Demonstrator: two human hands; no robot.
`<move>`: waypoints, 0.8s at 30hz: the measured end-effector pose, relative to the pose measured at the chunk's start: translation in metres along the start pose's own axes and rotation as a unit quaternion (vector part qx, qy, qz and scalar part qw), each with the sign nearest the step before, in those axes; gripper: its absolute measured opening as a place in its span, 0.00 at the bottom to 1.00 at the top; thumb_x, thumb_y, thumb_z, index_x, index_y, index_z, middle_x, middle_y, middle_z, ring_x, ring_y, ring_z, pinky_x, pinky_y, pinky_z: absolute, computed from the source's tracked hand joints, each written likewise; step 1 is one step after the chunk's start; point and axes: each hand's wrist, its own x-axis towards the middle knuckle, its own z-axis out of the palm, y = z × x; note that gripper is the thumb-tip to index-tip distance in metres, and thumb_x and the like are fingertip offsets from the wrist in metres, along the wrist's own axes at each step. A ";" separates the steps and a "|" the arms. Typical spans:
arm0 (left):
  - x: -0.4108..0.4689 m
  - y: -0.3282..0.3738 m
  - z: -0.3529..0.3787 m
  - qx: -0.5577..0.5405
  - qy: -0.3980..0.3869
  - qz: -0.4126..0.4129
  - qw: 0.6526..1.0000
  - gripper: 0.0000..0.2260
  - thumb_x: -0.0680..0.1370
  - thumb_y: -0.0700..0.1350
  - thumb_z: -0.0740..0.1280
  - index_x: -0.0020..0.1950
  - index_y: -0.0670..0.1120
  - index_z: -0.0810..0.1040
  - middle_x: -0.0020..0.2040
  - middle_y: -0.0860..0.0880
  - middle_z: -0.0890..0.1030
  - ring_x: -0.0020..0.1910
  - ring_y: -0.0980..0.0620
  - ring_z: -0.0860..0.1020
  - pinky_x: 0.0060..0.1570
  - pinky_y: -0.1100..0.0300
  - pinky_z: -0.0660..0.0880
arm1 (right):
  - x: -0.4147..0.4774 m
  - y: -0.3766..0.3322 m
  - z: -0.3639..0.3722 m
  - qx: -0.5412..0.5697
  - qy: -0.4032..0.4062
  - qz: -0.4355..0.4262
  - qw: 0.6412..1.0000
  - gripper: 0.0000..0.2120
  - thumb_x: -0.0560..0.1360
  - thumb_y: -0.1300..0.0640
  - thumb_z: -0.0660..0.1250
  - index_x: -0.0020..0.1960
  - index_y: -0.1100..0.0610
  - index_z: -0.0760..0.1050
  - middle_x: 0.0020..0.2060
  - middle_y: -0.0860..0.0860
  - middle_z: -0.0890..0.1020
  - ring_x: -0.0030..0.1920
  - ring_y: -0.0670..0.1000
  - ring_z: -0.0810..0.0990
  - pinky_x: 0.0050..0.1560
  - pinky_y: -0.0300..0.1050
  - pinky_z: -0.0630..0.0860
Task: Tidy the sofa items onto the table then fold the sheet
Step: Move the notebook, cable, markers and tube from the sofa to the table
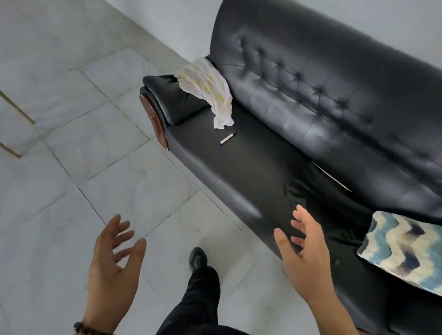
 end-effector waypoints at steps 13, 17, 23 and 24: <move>0.340 0.093 0.086 0.078 -0.098 0.089 0.988 0.25 0.77 0.43 0.67 0.73 0.49 0.64 0.64 0.52 0.74 0.58 0.54 0.75 0.52 0.63 0.71 | 0.257 -0.072 0.097 0.027 0.080 0.038 0.996 0.29 0.76 0.49 0.69 0.73 0.40 0.62 0.65 0.36 0.70 0.65 0.36 0.71 0.55 0.36 0.72; 0.428 0.092 0.124 0.114 -0.132 0.091 0.980 0.25 0.77 0.43 0.67 0.73 0.47 0.63 0.65 0.49 0.74 0.58 0.52 0.75 0.53 0.59 0.72 | 0.338 -0.068 0.143 0.045 0.100 0.062 0.992 0.29 0.76 0.50 0.69 0.73 0.42 0.62 0.65 0.37 0.71 0.64 0.36 0.71 0.55 0.37 0.73; 0.545 0.110 0.166 0.145 -0.193 0.081 0.967 0.25 0.77 0.44 0.67 0.72 0.53 0.63 0.65 0.53 0.72 0.56 0.55 0.75 0.53 0.60 0.72 | 0.454 -0.085 0.195 0.072 0.107 0.108 0.986 0.28 0.76 0.49 0.69 0.72 0.39 0.62 0.65 0.35 0.69 0.64 0.36 0.70 0.57 0.37 0.73; 0.566 0.112 0.172 0.149 -0.198 0.090 0.964 0.25 0.77 0.44 0.67 0.72 0.53 0.63 0.64 0.54 0.72 0.55 0.56 0.75 0.52 0.62 0.72 | 0.472 -0.088 0.202 0.073 0.103 0.111 0.986 0.29 0.76 0.49 0.69 0.72 0.40 0.62 0.64 0.35 0.69 0.64 0.35 0.70 0.56 0.37 0.73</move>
